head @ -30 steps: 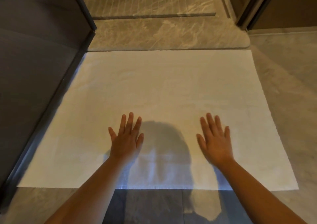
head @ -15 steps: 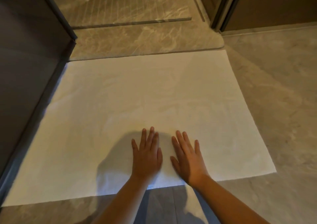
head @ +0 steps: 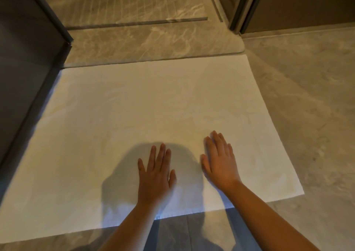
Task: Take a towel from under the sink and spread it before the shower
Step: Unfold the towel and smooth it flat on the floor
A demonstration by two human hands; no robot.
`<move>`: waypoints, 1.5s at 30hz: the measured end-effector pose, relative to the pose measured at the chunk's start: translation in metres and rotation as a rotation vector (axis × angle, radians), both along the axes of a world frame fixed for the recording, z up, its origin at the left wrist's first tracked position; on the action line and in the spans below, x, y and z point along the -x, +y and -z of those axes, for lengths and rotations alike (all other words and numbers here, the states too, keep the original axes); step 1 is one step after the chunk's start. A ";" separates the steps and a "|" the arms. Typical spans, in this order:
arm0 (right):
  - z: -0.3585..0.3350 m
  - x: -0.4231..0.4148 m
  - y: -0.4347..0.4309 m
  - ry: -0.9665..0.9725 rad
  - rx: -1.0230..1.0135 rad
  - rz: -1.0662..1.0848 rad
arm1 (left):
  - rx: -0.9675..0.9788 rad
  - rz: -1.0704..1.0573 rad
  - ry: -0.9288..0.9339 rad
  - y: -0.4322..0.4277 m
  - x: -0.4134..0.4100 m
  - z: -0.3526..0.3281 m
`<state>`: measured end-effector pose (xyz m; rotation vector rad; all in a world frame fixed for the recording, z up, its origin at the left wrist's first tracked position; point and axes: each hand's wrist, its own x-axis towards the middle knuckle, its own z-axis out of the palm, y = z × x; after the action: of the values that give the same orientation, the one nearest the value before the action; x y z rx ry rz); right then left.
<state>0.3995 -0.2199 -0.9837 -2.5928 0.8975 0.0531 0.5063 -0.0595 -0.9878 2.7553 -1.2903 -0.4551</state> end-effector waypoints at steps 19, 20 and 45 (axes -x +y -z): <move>0.022 -0.020 -0.146 0.048 0.123 0.263 | 0.028 -0.031 -0.028 -0.001 0.000 0.006; 0.020 -0.006 -0.154 0.039 0.124 0.339 | 0.029 -0.029 -0.032 -0.001 0.000 0.006; -0.001 -0.066 0.075 0.039 -0.112 -0.257 | 0.081 -0.218 -0.017 0.051 -0.037 0.003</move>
<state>0.4655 -0.1449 -0.9829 -2.5924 0.5522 0.2185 0.5433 -0.0084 -0.9907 2.7935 -0.9725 -0.3557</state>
